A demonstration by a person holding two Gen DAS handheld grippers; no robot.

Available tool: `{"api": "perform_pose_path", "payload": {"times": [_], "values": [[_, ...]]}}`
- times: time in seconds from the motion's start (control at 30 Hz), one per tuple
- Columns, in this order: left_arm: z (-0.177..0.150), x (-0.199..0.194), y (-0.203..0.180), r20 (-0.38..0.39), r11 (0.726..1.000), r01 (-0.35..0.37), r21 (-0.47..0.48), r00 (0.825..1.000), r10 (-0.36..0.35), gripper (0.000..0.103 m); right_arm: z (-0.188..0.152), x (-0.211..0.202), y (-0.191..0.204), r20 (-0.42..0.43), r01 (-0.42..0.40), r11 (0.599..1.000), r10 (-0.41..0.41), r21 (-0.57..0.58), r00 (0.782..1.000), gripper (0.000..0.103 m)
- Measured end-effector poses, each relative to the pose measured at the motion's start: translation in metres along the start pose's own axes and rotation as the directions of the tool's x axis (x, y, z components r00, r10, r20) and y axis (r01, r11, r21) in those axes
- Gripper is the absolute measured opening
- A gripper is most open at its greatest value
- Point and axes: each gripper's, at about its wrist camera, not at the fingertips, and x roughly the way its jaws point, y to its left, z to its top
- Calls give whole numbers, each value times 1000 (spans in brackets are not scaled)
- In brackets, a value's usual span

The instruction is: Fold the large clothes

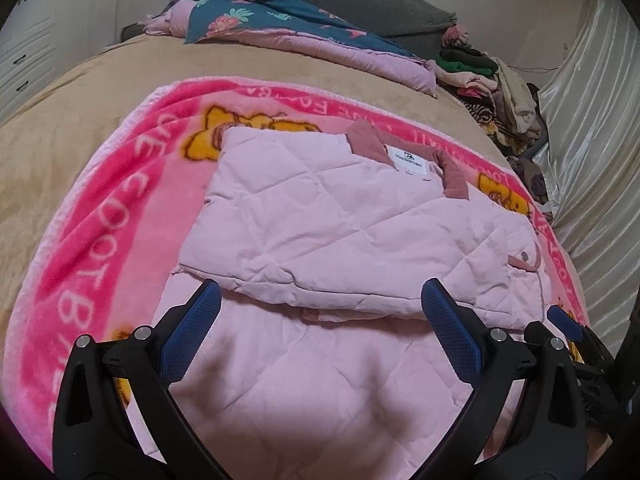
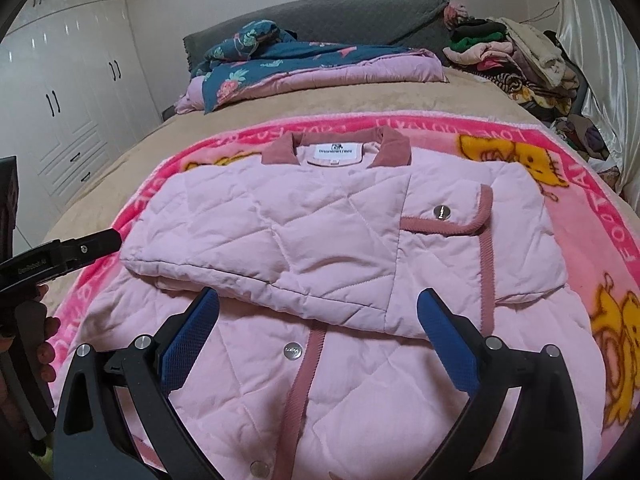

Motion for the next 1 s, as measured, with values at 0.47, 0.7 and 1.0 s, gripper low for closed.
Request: {"api": "perform_pose_path", "payload": {"times": [0.47, 0.7, 1.0], "values": [[-4, -41, -8, 88, 999, 0, 33, 996, -3, 94, -9, -37, -1, 62, 2, 1000, -3, 15, 998, 99], [-23, -64, -5, 131, 999, -8, 33, 991, 3, 94, -12, -46, 1, 68, 9, 1000, -10, 16, 998, 99], [-46, -89, -4, 156, 1000, 16, 16, 988, -18, 94, -14, -73, 3, 100, 9, 1000, -11, 19, 995, 99]]}}
